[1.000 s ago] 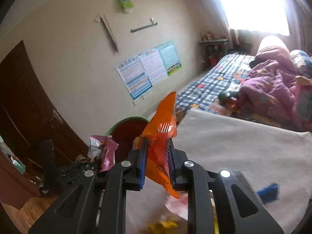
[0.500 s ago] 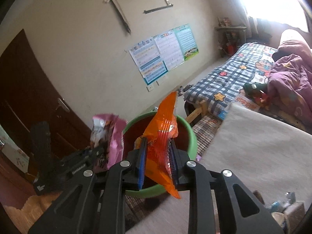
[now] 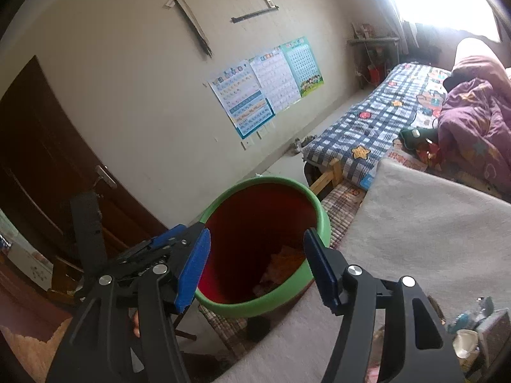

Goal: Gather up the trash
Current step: 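Move the right tool back to the pile and grasp crumpled brown paper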

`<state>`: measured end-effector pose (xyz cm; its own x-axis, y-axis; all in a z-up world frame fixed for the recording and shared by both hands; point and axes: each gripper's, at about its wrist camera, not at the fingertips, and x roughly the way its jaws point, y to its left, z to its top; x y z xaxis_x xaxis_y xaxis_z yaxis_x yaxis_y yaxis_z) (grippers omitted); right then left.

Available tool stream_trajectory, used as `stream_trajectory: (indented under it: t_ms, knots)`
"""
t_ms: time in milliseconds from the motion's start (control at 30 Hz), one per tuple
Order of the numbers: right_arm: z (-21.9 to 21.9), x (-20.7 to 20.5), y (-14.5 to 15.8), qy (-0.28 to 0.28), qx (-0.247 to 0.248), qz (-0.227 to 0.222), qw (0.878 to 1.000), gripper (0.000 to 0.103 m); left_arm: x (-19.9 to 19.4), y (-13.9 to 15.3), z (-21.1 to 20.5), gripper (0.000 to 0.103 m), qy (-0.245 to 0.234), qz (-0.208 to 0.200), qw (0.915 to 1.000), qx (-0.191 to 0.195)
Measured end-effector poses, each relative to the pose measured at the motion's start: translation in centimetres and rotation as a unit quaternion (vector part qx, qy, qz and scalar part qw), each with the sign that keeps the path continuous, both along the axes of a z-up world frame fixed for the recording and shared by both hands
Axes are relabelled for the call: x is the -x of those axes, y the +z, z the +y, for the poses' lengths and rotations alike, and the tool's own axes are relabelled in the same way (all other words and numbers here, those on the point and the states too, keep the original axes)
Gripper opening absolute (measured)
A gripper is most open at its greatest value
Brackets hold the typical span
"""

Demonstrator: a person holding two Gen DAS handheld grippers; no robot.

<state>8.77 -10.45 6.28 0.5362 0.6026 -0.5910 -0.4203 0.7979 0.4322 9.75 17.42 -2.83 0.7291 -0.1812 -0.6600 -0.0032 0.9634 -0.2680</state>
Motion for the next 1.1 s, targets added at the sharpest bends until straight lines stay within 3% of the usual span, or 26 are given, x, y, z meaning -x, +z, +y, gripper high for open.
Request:
stream_trajectory:
  t_ms: [100,367,567,833,967,1067,1100]
  knots:
    - [-1.8,1.2,1.0,-0.013,0.009,-0.019,1.000,0.066,0.7,0.1,-1.4,0.057,-0.014,0.001,0.9999,0.002]
    - [-8.9,4.4,2.0,-0.080,0.023,-0.038,0.996,0.067,4.0,-1.0,-7.7,0.058,-0.086,0.031,0.9956,0.022]
    - [-14.3,6.9,0.5,-0.116,0.038,-0.013,0.992,0.068,7.8,-1.7,-13.0,0.062,-0.165,0.045,0.9853,0.008]
    - [-19.4,10.3,-3.0,-0.152,0.034,0.035,0.987,0.068,11.8,-2.9,-17.6,0.063,-0.217,0.081,0.9728,0.011]
    - [-21.3,11.7,-3.4,-0.154,0.033,0.046,0.986,0.068,13.1,-3.3,-20.3,0.062,-0.246,0.086,0.9653,-0.014]
    - [-21.9,13.0,-3.4,-0.146,0.044,0.044,0.987,0.068,13.1,-4.0,-21.9,0.062,-0.248,0.092,0.9639,-0.028]
    - [-21.8,13.3,-3.4,-0.143,0.048,0.045,0.988,0.068,13.2,-4.2,-22.3,0.058,-0.246,0.094,0.9643,-0.029]
